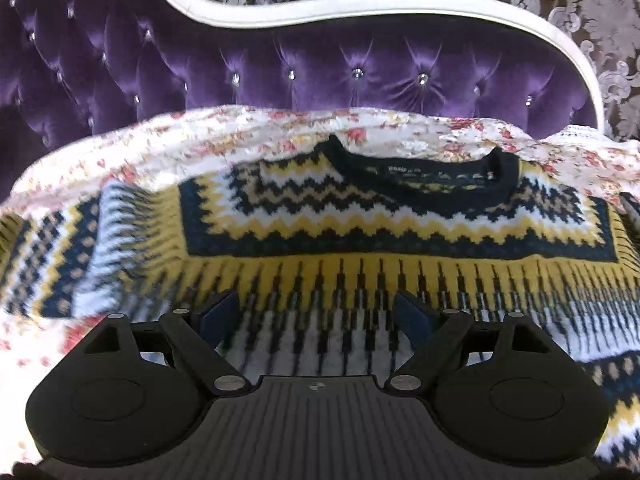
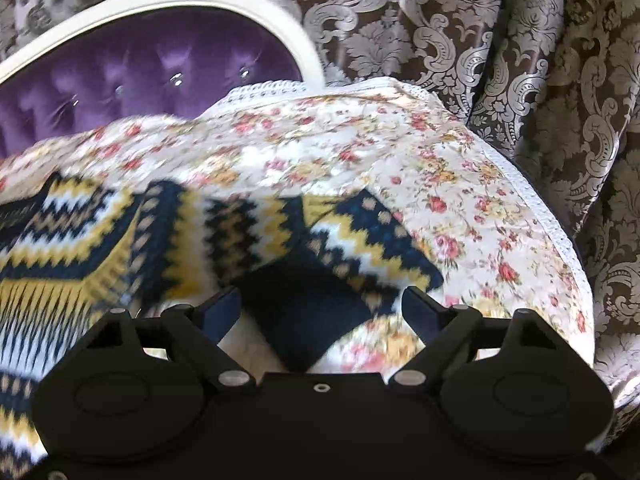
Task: Fold small clothes
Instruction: 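Move the right gripper to the sweater sleeve cuff and close on it, then lift the held sleeve with the right gripper and lay it across the sweater body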
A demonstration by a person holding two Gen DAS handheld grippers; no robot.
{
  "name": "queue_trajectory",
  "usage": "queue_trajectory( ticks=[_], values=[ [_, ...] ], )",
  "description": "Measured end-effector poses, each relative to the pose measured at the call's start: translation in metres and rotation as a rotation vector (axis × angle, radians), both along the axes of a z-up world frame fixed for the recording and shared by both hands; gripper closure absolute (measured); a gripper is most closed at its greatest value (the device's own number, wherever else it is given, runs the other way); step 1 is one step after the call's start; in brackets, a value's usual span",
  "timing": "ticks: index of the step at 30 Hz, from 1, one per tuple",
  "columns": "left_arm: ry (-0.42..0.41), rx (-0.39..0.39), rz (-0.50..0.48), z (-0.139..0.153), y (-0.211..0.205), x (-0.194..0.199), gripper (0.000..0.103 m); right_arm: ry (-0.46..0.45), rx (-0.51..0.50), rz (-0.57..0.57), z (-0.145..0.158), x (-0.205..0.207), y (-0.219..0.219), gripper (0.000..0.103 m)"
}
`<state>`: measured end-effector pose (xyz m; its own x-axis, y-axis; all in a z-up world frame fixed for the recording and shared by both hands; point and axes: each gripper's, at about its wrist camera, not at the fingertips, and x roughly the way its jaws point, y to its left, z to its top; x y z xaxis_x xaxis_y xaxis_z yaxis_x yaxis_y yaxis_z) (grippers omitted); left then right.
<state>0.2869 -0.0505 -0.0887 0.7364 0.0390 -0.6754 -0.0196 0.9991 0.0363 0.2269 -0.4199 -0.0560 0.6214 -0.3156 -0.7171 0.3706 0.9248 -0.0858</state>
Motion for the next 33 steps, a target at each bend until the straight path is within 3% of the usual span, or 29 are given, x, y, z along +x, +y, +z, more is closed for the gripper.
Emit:
queue_trajectory(
  ticks=[5,10,14,21,26,28,30,33],
  values=[
    [-0.082,0.048,0.004,-0.010,-0.008,-0.006,0.012,-0.026,0.033,0.005,-0.010,0.019,-0.004,0.016],
    [-0.092,0.039,0.016,-0.013,-0.006,-0.005,0.007,0.007,0.006,0.012,-0.034,0.028,0.001,0.014],
    [-0.092,0.055,0.018,-0.014,-0.008,-0.004,0.006,-0.049,-0.019,-0.010,-0.042,0.019,0.000,0.001],
    [-0.092,0.052,0.017,-0.015,-0.008,-0.005,0.005,-0.037,0.041,0.061,-0.041,0.015,-0.017,0.004],
    [-0.091,0.049,0.017,-0.015,-0.008,-0.004,0.005,-0.002,0.012,0.125,-0.027,0.011,-0.021,0.062],
    [-0.091,0.047,0.017,-0.015,-0.007,-0.004,0.005,0.032,0.019,0.141,-0.021,0.011,-0.026,0.076],
    [-0.091,0.048,0.017,-0.016,-0.007,-0.004,0.005,0.044,0.037,0.149,-0.015,0.010,-0.032,0.087],
    [-0.090,0.048,0.017,-0.016,-0.007,-0.004,0.005,0.055,0.044,0.108,-0.003,0.007,-0.048,0.088]
  ],
)
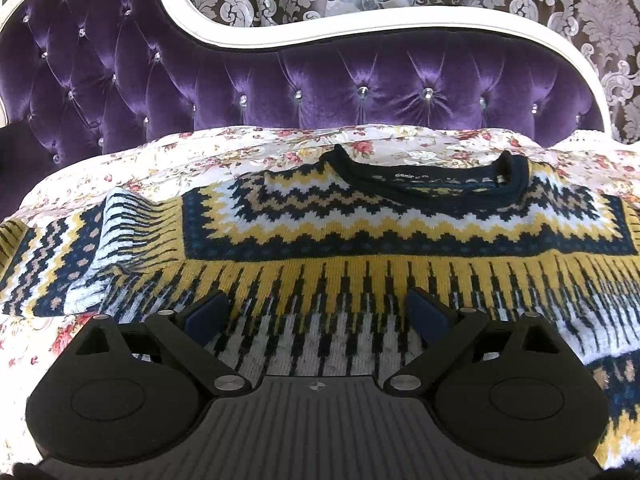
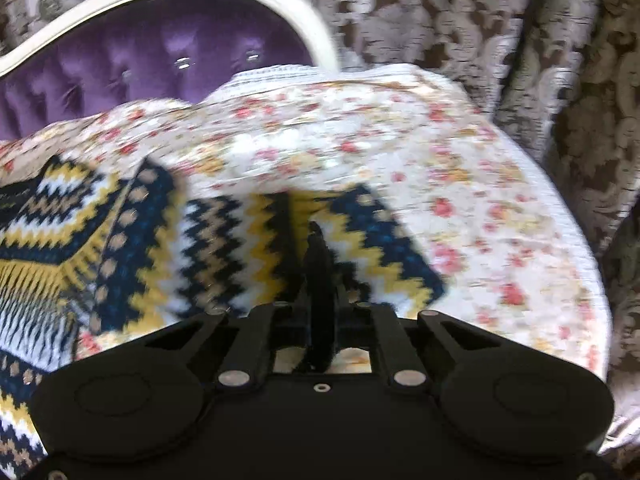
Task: Fold small clothes
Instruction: 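Lift the held sleeve with the right gripper and lay it across the sweater body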
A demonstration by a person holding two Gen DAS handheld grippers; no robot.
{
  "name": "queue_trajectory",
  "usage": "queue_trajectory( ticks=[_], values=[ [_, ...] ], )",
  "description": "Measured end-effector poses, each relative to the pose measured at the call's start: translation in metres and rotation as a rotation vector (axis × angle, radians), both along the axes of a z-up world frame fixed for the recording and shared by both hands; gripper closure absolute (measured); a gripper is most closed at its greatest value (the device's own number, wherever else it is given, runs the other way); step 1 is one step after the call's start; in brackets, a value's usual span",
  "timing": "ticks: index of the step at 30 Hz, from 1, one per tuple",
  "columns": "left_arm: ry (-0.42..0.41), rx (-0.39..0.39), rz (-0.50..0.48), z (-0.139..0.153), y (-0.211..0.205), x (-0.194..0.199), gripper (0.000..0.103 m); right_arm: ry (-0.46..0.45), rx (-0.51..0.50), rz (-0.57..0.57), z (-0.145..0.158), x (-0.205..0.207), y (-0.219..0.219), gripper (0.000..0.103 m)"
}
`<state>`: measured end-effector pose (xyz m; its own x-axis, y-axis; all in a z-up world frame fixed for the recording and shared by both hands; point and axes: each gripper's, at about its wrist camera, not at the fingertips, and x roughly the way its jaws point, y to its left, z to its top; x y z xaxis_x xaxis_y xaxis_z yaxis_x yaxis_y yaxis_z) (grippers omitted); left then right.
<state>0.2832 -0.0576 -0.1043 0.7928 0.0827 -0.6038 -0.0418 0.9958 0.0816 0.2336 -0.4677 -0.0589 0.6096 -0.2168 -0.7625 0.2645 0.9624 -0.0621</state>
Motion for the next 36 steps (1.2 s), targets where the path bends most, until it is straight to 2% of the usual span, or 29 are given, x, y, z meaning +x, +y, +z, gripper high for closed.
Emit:
queue_trajectory(
  ticks=[4,9,12,15,19,22,25,30,36],
  values=[
    [-0.001,0.000,0.000,0.000,0.000,0.000,0.005,-0.017,0.074,-0.090,0.024,-0.010,-0.041,0.088],
    [0.017,-0.001,-0.001,0.002,0.001,0.003,0.006,-0.019,0.059,-0.220,0.056,-0.017,-0.076,0.088],
    [0.066,-0.026,-0.013,0.008,0.004,0.007,0.007,-0.066,0.098,-0.249,0.092,-0.020,-0.079,0.088],
    [0.151,-0.086,-0.037,0.021,0.014,0.010,0.009,-0.113,0.133,-0.216,0.131,-0.022,-0.062,0.088],
    [0.195,-0.162,-0.044,0.041,0.037,0.001,0.010,-0.169,0.210,-0.104,0.182,-0.015,-0.017,0.088],
    [0.187,-0.145,-0.050,0.057,0.055,-0.009,0.010,-0.191,0.279,0.001,0.205,-0.001,0.025,0.088],
    [0.165,-0.105,-0.055,0.069,0.074,-0.020,0.010,-0.192,0.374,0.118,0.214,0.019,0.077,0.088],
    [0.147,-0.085,-0.043,0.080,0.112,-0.038,0.010,-0.143,0.526,0.299,0.203,0.056,0.176,0.088],
    [0.166,-0.061,-0.020,0.074,0.151,-0.053,0.010,-0.060,0.585,0.436,0.159,0.098,0.284,0.088]
  ],
)
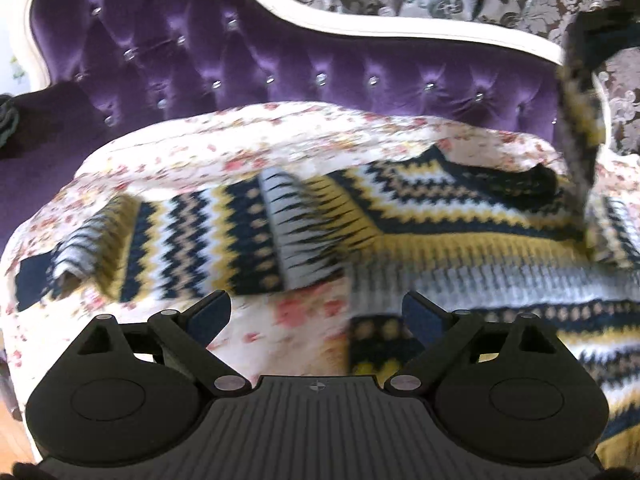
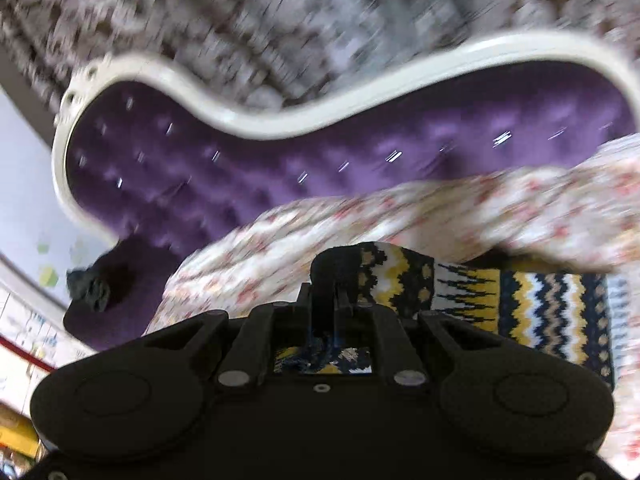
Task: Fold small clothes
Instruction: 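Lift the held sleeve with the right gripper and lay it across the sweater body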
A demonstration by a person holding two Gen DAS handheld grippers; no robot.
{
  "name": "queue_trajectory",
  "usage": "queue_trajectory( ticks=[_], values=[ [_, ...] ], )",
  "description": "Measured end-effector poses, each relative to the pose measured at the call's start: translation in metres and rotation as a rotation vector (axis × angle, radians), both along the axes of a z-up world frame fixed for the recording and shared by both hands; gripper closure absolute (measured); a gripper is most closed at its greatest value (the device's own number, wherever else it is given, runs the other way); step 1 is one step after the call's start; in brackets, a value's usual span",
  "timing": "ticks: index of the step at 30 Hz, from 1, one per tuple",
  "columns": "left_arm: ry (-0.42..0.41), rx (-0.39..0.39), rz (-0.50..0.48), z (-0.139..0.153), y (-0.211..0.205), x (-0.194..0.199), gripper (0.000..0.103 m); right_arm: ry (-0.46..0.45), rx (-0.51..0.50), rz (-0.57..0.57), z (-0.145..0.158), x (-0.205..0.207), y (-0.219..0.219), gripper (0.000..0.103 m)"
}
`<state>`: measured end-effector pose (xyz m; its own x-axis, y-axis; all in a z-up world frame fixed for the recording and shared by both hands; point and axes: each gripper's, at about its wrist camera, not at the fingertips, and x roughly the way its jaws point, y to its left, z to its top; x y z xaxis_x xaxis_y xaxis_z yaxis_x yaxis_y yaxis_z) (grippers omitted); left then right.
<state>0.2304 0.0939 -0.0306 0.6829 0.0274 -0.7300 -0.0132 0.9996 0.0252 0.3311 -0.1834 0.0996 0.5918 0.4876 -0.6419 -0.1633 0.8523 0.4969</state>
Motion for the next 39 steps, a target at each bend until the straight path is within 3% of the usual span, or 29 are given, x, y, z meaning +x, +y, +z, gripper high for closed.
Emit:
queue_trajectory(
  ticks=[6,12,15,17,24,31,39],
  values=[
    [0.036,-0.014,0.035,-0.011,0.029,-0.009,0.010,0.033,-0.042,0.055,-0.058,0.022,0.074,0.086],
    [0.057,-0.026,0.055,-0.017,0.040,-0.012,0.010,0.038,-0.105,0.058,-0.099,0.016,0.097,0.076],
    [0.057,-0.024,0.059,-0.017,0.039,-0.011,0.010,0.037,-0.101,0.033,-0.105,0.013,0.089,0.064],
    [0.055,-0.027,0.057,-0.016,0.037,-0.010,0.010,0.022,-0.115,0.000,-0.107,0.010,0.085,0.037],
    [0.049,-0.031,0.042,-0.012,0.025,-0.010,0.010,-0.048,-0.249,-0.037,-0.100,-0.002,0.075,0.035],
    [0.044,-0.027,0.041,-0.010,0.009,-0.011,0.010,-0.074,-0.414,-0.086,-0.103,-0.028,0.061,0.010],
    [0.035,-0.029,0.018,-0.008,-0.023,-0.011,0.009,-0.051,-0.570,-0.100,-0.126,-0.061,0.037,0.008]
  ],
)
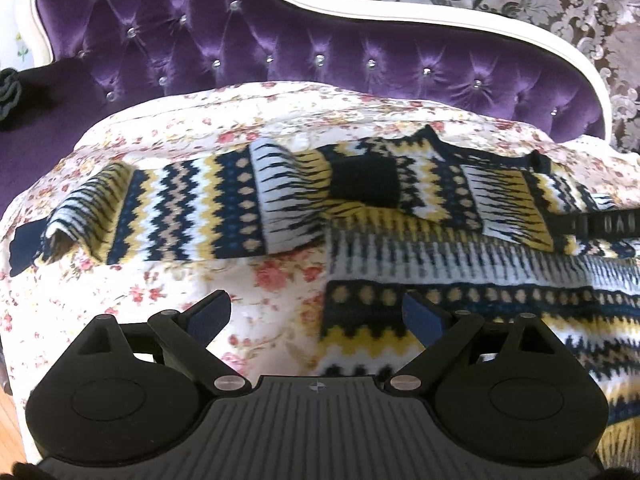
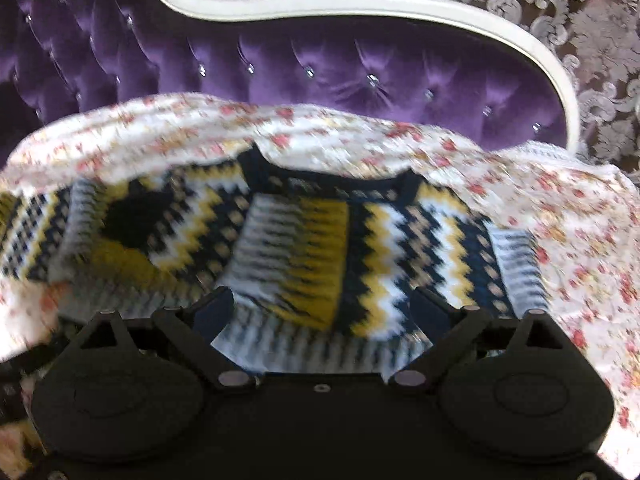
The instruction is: Fold small clothes
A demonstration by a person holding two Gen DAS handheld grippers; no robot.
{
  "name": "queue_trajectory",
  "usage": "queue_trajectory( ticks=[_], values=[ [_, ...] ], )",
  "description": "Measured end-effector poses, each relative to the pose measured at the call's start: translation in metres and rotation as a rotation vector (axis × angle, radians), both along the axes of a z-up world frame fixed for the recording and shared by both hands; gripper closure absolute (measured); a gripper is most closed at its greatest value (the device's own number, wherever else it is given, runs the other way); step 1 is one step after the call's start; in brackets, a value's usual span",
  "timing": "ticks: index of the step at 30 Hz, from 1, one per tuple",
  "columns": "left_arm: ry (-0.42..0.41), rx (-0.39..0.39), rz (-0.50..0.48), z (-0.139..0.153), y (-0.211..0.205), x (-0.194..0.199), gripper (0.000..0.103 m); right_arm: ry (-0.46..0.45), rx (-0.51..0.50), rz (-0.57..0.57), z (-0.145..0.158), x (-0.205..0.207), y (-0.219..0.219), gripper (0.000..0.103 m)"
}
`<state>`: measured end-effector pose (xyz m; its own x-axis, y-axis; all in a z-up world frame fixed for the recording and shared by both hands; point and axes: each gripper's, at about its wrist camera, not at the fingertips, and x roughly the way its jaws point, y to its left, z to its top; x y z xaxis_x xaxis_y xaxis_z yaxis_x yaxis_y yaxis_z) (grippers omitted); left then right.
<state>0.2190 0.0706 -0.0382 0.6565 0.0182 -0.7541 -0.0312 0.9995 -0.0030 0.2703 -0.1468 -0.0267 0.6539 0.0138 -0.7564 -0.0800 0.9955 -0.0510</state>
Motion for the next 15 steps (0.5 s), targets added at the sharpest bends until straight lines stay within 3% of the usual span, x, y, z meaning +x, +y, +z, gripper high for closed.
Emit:
queue_trajectory(
  ticks=[15],
  values=[
    [0.015,0.080,0.005,-0.007,-0.040,0.008,0.009,0.054,-0.012,-0.064,-0.036,-0.042,-0.038,0.001]
  ],
)
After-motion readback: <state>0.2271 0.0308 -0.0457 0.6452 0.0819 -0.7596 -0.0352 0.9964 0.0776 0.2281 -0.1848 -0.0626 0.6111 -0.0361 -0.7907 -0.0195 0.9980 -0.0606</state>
